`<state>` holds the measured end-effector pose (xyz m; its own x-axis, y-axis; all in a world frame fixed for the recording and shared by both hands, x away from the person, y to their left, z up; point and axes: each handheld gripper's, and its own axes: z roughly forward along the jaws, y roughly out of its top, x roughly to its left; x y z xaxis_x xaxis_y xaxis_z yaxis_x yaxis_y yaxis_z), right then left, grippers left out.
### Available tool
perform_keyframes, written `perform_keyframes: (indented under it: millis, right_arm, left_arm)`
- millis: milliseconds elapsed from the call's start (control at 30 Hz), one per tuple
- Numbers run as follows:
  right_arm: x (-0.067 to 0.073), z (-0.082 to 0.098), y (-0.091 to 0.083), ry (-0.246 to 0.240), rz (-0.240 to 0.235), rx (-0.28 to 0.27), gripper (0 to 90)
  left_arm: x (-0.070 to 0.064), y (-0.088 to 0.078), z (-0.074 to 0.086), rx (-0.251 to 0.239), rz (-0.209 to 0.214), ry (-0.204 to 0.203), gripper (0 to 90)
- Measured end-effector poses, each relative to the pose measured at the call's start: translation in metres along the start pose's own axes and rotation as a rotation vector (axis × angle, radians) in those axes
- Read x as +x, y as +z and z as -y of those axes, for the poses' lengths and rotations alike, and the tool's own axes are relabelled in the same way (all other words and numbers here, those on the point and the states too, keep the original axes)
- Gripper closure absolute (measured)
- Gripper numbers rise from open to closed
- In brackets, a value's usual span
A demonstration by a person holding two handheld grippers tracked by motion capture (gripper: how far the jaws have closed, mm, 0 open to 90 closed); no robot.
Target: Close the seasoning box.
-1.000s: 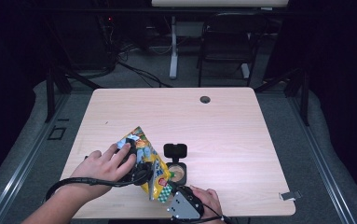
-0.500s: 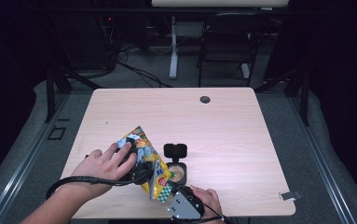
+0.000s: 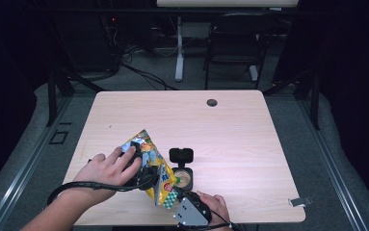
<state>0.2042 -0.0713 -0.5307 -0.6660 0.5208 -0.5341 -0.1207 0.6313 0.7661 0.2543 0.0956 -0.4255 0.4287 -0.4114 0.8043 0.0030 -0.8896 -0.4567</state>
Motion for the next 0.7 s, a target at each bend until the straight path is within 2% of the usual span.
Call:
perform_keyframes:
  millis: [33,700]
  right_arm:
    - [-0.0001,-0.0005,-0.0007,0.001,-0.002,0.001,90.0]
    - [0.0012,-0.0043,-0.0036,0.005,-0.01,-0.022,90.0]
  left_arm:
    - [-0.0001,-0.0002,0.0002,-0.001,-0.009,0.0,70.5]
    - [0.0025,-0.0027,0.0027,-0.003,0.0,0.002,70.9]
